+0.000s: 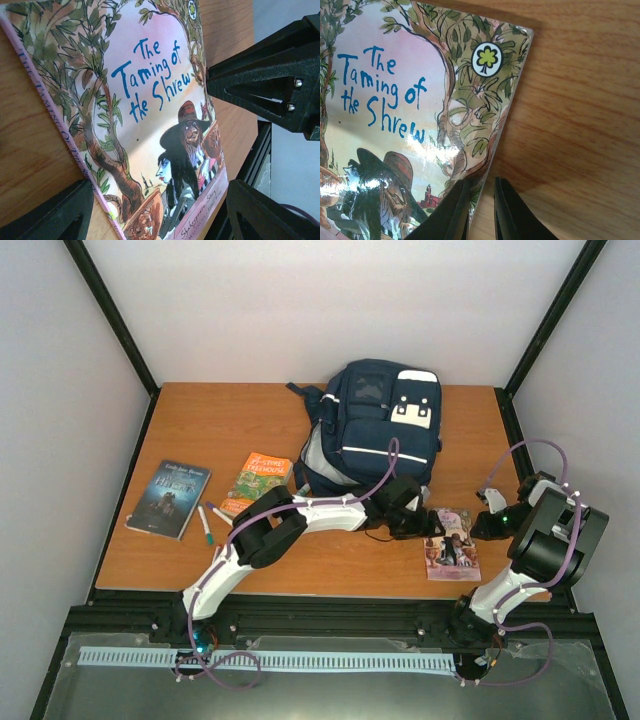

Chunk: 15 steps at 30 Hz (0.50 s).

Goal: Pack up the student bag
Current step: Pick up the book from the center of the board.

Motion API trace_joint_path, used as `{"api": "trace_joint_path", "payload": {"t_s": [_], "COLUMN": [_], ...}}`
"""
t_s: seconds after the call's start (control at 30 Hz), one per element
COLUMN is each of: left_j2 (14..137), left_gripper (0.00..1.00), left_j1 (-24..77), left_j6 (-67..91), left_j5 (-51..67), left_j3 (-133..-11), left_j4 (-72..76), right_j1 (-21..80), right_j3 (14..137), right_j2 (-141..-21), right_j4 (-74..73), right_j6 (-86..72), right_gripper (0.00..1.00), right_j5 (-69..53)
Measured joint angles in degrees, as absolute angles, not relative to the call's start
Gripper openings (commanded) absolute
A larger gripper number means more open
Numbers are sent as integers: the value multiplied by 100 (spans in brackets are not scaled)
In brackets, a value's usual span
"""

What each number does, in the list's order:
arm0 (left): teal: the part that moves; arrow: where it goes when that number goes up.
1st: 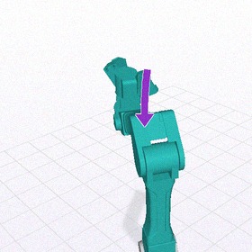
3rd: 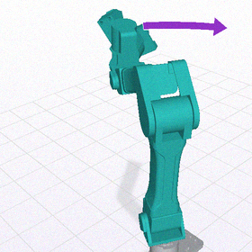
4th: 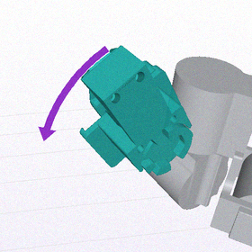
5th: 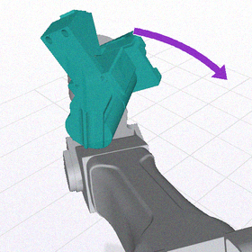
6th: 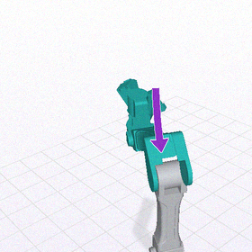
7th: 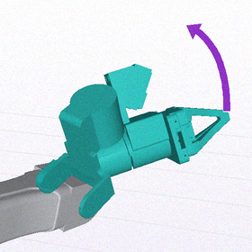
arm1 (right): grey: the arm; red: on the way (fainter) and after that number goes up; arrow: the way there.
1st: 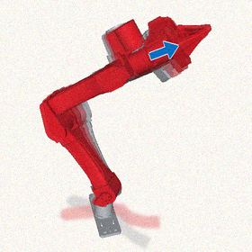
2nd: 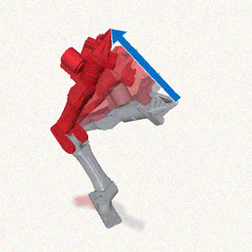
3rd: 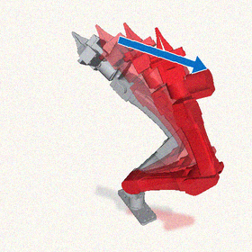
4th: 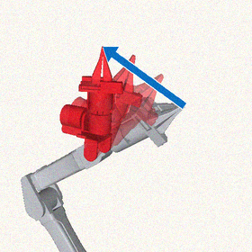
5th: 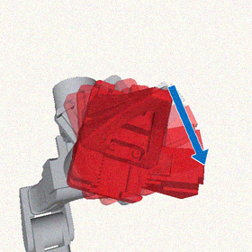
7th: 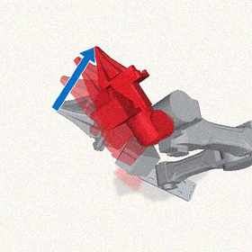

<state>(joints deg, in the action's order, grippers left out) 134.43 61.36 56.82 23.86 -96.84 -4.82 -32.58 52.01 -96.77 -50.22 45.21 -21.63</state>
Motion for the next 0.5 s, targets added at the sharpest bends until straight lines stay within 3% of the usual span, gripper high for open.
{"api": "trace_joint_path", "payload": {"t_s": [0.33,0.5], "left_j2": [13489,13439], "left_gripper": [75,69], "left_j1": [6128,6110], "left_j6": [5789,5937], "left_j5": [2517,2532], "left_j3": [-9666,-9301], "left_j4": [-167,491], "right_j1": [-3260,-3271], "right_j3": [5159,5135], "right_j2": [-9710,-9723], "right_j4": [-4989,-4978], "right_j6": [4545,4563], "right_gripper": [15,15], "right_j5": [-2163,-2169]}}
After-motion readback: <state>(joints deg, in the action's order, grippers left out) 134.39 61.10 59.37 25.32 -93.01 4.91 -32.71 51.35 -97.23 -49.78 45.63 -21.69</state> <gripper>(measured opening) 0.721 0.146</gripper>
